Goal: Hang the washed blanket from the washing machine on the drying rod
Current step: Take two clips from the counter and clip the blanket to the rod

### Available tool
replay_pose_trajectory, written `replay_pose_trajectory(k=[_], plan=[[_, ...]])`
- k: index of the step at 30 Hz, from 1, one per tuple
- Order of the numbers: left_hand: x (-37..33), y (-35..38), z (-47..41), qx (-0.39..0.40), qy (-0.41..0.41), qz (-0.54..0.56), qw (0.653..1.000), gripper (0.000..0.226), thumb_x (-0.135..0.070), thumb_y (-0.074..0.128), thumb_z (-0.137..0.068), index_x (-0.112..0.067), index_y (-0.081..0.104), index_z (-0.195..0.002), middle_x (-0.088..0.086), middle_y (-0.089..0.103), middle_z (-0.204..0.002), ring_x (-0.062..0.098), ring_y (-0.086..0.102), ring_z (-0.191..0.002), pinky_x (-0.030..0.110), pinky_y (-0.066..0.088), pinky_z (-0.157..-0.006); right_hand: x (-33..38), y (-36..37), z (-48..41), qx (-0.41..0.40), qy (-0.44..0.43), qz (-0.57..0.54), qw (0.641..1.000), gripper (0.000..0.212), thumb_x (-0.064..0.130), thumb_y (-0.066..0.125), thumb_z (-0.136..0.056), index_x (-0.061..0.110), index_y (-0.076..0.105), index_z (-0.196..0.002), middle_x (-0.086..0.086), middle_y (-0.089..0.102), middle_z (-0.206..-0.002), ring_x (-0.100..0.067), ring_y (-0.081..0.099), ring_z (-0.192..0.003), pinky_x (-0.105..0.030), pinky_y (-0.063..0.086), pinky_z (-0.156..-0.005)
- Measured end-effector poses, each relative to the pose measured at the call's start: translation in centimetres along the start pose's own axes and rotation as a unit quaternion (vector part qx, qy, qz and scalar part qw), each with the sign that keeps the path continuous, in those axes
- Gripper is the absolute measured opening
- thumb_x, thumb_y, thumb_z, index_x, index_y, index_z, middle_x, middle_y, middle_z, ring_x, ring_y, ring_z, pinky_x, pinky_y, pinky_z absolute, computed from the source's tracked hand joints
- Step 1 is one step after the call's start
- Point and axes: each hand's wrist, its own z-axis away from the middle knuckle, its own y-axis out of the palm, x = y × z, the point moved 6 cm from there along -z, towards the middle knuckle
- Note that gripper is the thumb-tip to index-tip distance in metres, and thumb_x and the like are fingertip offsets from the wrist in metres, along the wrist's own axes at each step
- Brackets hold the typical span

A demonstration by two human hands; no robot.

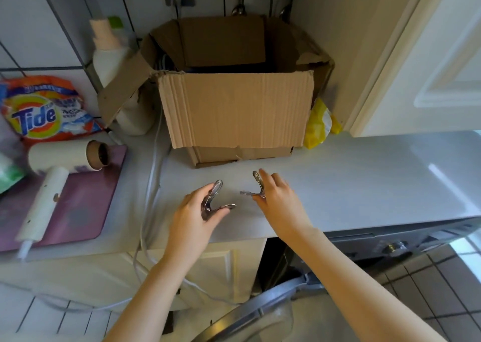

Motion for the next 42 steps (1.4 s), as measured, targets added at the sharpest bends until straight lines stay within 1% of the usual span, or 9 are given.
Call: replay_pose_trajectory(k=[3,6,9,19,21,27,32,35,42], plan=[[-1.5,-0.8,0.8,-0.026,-0.016,0.043,0.999,0.062,-0.039,0.076,-0.075,-0.023,0.054,-0.131,-0.012,0.058,-0.111,0.000,0.052,-0.100,-0.005,0.032,-0.080,0.5,-3.0,1.3,-0.035,0.034,-0.112,0.992,0.063,0.022,0.065,-0.090,0.012,0.035,-0.144,-0.004,0.053,-0.111,-0.021,0.057,-0.092,-0.029,0.047,-0.074],[-2.8,-1.1,1.5,-0.011,-0.008,0.067,0.998,0.070,-0.051,0.068,-0.073,-0.028,0.047,-0.136,-0.013,0.058,-0.115,-0.001,0.053,-0.107,0.001,0.035,-0.085,0.1,-4.8,3.0,-0.057,0.084,-0.164,0.981,0.059,0.022,0.068,-0.087,0.014,0.041,-0.139,0.002,0.050,-0.107,-0.012,0.055,-0.086,-0.022,0.050,-0.071],[-3.7,-0.9,2.1,-0.003,-0.007,0.098,0.995,0.071,-0.038,0.073,-0.077,-0.028,0.041,-0.140,-0.013,0.057,-0.118,-0.004,0.055,-0.104,0.002,0.039,-0.085,-0.6,-5.3,5.2,-0.072,0.140,-0.207,0.966,0.062,0.019,0.070,-0.086,0.017,0.039,-0.139,0.007,0.047,-0.111,-0.006,0.053,-0.086,-0.004,0.042,-0.066],[-7.0,2.3,5.2,0.102,0.025,0.183,0.977,0.069,-0.006,0.080,-0.071,-0.030,0.046,-0.126,-0.014,0.055,-0.116,0.009,0.059,-0.106,0.018,0.048,-0.092,-1.0,-6.7,15.1,-0.095,0.276,-0.269,0.918,0.052,0.013,0.070,-0.074,0.032,0.034,-0.106,0.001,0.056,-0.096,-0.014,0.058,-0.084,-0.020,0.050,-0.066],[-8.1,3.3,6.5,0.132,0.043,0.176,0.974,0.066,-0.009,0.082,-0.069,-0.032,0.047,-0.121,-0.023,0.055,-0.112,0.004,0.058,-0.107,0.022,0.046,-0.097,-1.1,-7.6,17.3,-0.112,0.300,-0.267,0.909,0.057,0.012,0.072,-0.072,0.031,0.033,-0.108,0.005,0.057,-0.095,-0.009,0.059,-0.085,-0.020,0.049,-0.067],[-11.6,5.6,10.1,0.211,0.106,0.157,0.959,0.064,-0.013,0.084,-0.067,-0.036,0.049,-0.115,-0.028,0.058,-0.101,-0.010,0.056,-0.101,0.000,0.040,-0.083,-1.5,-10.6,25.0,-0.181,0.370,-0.219,0.885,0.059,0.014,0.079,-0.074,0.033,0.038,-0.111,0.017,0.054,-0.096,0.003,0.057,-0.093,-0.013,0.044,-0.068],[-15.0,7.7,14.0,0.283,0.134,0.171,0.934,0.068,-0.014,0.086,-0.066,-0.043,0.049,-0.115,-0.030,0.057,-0.101,-0.012,0.056,-0.097,0.010,0.045,-0.085,-2.0,-12.8,31.8,-0.237,0.435,-0.198,0.846,0.059,0.033,0.081,-0.073,0.031,0.042,-0.117,0.017,0.053,-0.095,0.001,0.056,-0.088,-0.015,0.047,-0.070],[-17.0,8.8,16.9,0.308,0.157,0.183,0.920,0.076,-0.011,0.087,-0.063,-0.043,0.047,-0.119,-0.028,0.057,-0.108,-0.011,0.056,-0.098,0.007,0.045,-0.086,-2.0,-13.9,35.9,-0.252,0.457,-0.182,0.834,0.060,0.030,0.080,-0.074,0.032,0.041,-0.120,0.020,0.053,-0.095,0.002,0.057,-0.088,-0.017,0.048,-0.073],[-21.0,10.1,25.8,0.359,0.203,0.185,0.892,0.061,-0.028,0.087,-0.063,-0.036,0.054,-0.113,-0.015,0.065,-0.105,0.003,0.062,-0.103,0.027,0.051,-0.095,-1.5,-15.8,46.7,-0.277,0.522,-0.121,0.798,0.076,0.022,0.082,-0.073,0.035,0.035,-0.131,0.014,0.055,-0.109,0.002,0.056,-0.095,-0.023,0.052,-0.083]])
